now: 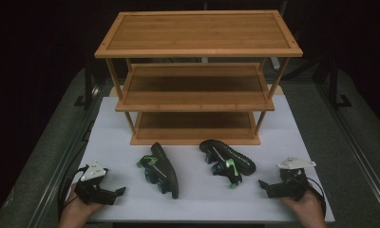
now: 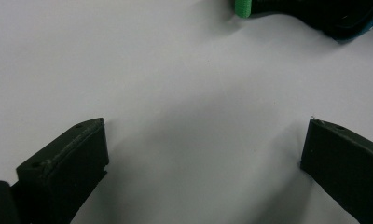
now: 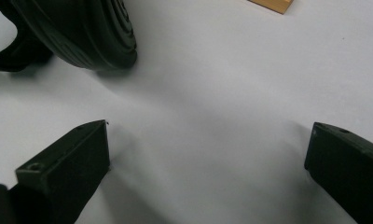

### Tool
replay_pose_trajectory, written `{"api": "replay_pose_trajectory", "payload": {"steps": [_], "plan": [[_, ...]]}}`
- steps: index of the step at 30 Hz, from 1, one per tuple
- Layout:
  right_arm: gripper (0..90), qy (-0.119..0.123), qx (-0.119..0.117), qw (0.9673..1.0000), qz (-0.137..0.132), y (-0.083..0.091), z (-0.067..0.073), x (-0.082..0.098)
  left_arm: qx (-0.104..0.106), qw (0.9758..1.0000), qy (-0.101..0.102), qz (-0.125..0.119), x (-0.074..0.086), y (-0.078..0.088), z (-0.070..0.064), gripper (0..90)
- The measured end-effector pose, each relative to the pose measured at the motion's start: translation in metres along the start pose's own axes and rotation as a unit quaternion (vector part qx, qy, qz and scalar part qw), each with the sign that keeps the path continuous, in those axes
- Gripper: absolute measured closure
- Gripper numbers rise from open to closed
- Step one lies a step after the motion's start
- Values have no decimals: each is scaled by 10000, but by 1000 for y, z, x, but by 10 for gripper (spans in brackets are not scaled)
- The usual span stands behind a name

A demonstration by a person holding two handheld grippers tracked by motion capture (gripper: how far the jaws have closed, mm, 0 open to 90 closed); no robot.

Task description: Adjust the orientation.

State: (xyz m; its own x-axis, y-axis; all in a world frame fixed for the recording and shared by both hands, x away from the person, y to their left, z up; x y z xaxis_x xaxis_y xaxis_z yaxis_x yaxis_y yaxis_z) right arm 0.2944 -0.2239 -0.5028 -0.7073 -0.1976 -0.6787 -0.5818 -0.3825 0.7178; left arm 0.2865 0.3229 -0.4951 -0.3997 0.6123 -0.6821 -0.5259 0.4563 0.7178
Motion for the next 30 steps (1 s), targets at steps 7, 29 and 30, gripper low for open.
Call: {"api": "replay_pose_trajectory", "payload": {"steps": [7,29,30], "plan": [[0,-3,-4,10000,-2,0,0,0,3,10000,-1,-3,0,0,0,0],[0,-3,1,10000,-7,0,0,0,306,9993,-60,-215,-12,4,-13,0],[0,-5,-1,10000,-10,0,0,0,318,9992,-77,-235,-14,4,-14,1]]}}
Point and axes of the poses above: each handheld gripper's, and its own axes: y roughly backward along the jaws, x roughly out of its underside, z roughly to its left, the point moved 6 cm from there along -y, roughly forward along the jaws, and after that the axes turned 11 degrees about -y, right-handed, at the moved point
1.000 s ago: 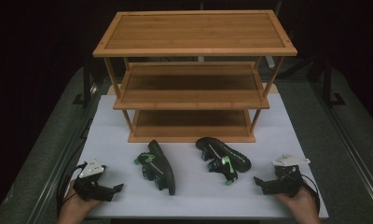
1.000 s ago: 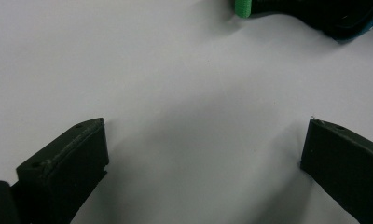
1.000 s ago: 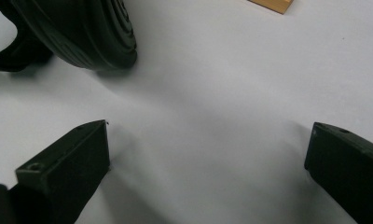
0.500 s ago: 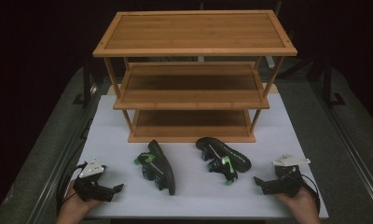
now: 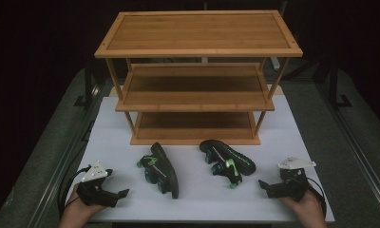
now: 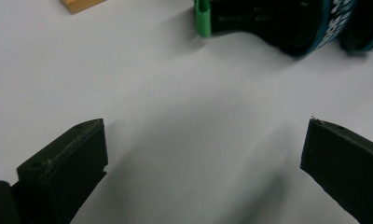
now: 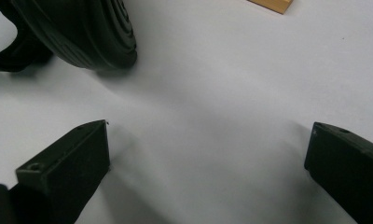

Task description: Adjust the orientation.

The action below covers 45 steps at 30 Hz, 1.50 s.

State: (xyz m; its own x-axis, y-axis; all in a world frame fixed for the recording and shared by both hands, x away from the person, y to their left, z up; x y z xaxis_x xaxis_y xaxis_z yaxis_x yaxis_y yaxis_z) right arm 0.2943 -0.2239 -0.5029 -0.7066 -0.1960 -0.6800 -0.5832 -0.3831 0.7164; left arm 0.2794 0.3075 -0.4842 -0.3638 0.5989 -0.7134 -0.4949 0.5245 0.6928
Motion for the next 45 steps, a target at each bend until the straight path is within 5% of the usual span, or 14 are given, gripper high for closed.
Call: {"api": "replay_pose_trajectory", "payload": {"steps": [2,6,16,24,45], "plan": [[0,1,4,10000,-5,0,0,0,76,9999,-62,-122,-5,2,-3,97],[0,-1,-5,10000,5,0,0,0,218,9992,-102,-315,-14,6,-9,148],[0,3,1,10000,10,0,0,0,663,9940,-348,-801,-39,5,-22,376],[0,3,6,10000,-3,0,0,0,972,9909,-619,-698,-48,-13,-37,458],[0,-1,-3,10000,-1,0,0,0,1131,9894,-742,-535,-49,-38,-38,690]]}}
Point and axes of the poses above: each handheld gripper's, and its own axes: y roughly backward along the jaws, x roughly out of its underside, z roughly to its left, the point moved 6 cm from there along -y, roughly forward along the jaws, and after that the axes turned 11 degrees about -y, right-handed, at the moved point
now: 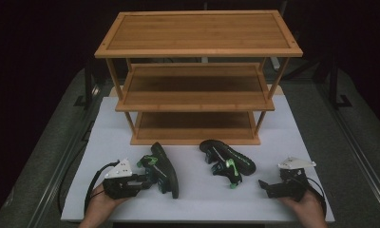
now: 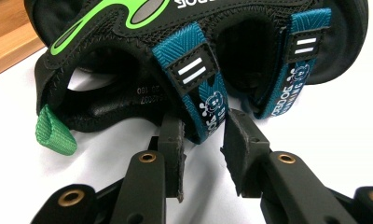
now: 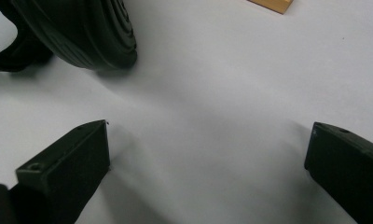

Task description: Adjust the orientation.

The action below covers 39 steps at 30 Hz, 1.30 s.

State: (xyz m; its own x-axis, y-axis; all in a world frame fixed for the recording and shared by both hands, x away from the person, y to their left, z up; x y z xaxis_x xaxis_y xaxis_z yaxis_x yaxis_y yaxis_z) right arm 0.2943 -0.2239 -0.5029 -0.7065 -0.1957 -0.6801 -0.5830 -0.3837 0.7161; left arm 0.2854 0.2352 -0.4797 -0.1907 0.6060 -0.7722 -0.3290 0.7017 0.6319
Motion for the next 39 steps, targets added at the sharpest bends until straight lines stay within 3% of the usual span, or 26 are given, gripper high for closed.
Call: {"api": "replay_pose_trajectory", "payload": {"steps": [20,39], "plan": [[0,4,-3,10000,-6,0,0,0,63,9993,-364,91,-40,-3,4,743],[0,-2,-4,10000,-5,0,0,0,281,9975,-653,-22,-86,-30,10,786]]}}
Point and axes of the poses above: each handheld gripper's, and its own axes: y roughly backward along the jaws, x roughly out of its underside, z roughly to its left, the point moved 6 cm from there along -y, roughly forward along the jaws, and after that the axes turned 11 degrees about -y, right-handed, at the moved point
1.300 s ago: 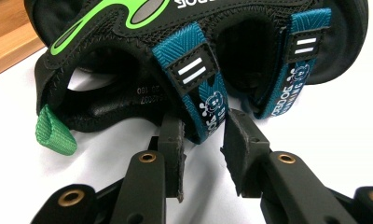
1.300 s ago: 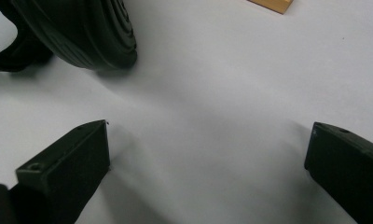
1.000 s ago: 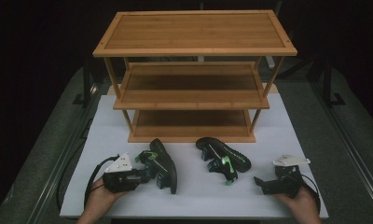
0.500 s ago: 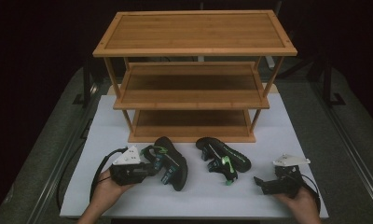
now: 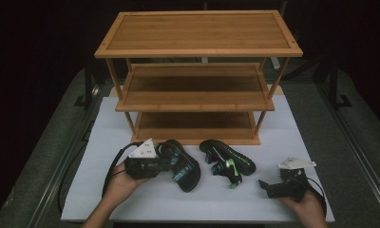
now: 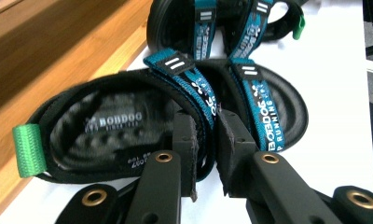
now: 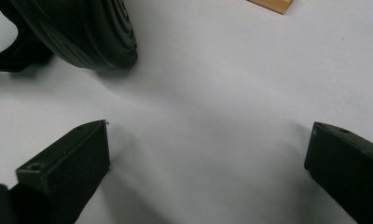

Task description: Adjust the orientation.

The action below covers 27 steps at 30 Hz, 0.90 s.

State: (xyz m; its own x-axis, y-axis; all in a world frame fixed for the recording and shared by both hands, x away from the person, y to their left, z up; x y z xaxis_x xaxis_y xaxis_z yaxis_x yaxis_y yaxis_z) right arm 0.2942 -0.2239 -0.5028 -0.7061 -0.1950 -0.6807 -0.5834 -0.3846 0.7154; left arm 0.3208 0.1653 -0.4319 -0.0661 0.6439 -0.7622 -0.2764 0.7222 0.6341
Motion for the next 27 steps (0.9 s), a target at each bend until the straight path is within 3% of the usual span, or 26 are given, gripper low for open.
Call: {"api": "replay_pose_trajectory", "payload": {"steps": [8,12,19,21,27], "plan": [[0,7,-1,10000,-1,0,0,0,86,9999,114,-51,-10,-12,6,792],[0,6,-3,10000,-1,0,0,0,-27,10000,65,-46,-9,-11,6,749],[0,3,-3,10000,-2,0,0,0,90,9997,-28,-246,-15,-1,2,535],[0,3,-3,10000,-3,0,0,0,-1,9995,-50,-309,-21,5,2,489],[0,14,-3,10000,-4,0,0,0,-242,9987,8,-450,-29,24,18,529]]}}
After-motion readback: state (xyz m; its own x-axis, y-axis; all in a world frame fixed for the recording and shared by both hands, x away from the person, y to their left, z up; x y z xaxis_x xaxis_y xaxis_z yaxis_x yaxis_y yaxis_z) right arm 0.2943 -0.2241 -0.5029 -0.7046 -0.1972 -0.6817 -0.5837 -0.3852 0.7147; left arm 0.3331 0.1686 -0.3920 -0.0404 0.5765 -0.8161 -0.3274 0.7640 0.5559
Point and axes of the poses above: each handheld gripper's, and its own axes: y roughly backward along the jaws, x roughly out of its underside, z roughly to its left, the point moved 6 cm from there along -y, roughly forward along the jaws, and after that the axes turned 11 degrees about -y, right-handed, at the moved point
